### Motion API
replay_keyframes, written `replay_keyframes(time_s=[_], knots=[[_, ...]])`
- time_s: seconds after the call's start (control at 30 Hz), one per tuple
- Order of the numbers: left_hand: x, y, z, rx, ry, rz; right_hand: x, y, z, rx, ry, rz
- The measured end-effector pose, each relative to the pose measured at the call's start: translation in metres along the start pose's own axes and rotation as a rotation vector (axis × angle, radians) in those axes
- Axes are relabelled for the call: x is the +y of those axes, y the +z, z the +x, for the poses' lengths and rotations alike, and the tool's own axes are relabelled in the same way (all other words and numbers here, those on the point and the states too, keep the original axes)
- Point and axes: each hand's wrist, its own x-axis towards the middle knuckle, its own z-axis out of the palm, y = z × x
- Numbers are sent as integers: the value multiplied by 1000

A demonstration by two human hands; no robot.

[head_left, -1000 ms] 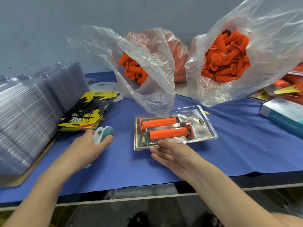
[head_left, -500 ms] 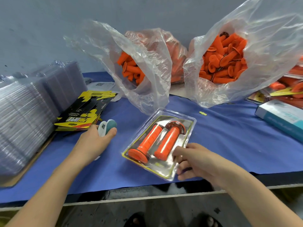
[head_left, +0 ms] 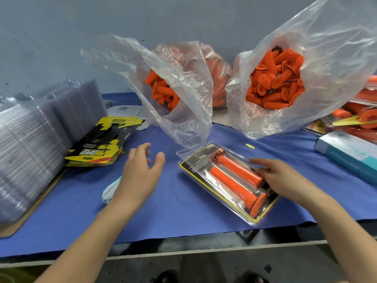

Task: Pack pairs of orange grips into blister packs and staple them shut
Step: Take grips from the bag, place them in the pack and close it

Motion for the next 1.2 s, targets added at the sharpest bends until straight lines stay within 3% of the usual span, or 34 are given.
replay_keyframes(time_s=[0.07, 0.13, 0.3, 0.5, 0.67, 0.73, 0.8, 0.83, 0.9, 1.0, 1.1, 1.2], knots=[[17, 15, -3, -222, -282, -351, -3, -1, 3, 44, -50, -55], [21, 29, -3, -369, -431, -487, -8, -3, 7, 96, -88, -116], [22, 41, 10, -367, -370, -344, -18, -7, 13, 132, -186, -230], [15, 39, 15, -524, -158, -172, -20, -12, 18, 155, -205, -170], [15, 40, 7, -693, -388, -570, -19, -18, 19, 164, -202, -131], [15, 41, 6, -714, -444, -621, -27, -23, 14, 284, -230, -117], [16, 41, 6, -683, -475, -666, -45, -26, -5, 453, -269, 93], [17, 42, 7, -664, -480, -678, -54, -23, -18, 453, -269, 296], [18, 43, 7, -625, -486, -691, -69, -3, -47, 205, -178, 686], [17, 43, 7, -588, -473, -710, -80, 39, -75, -284, 145, 897], [19, 44, 5, -575, -471, -704, -79, 63, -69, -328, 353, 1092], [20, 43, 4, -593, -468, -706, -84, 78, -56, -246, 398, 1423]])
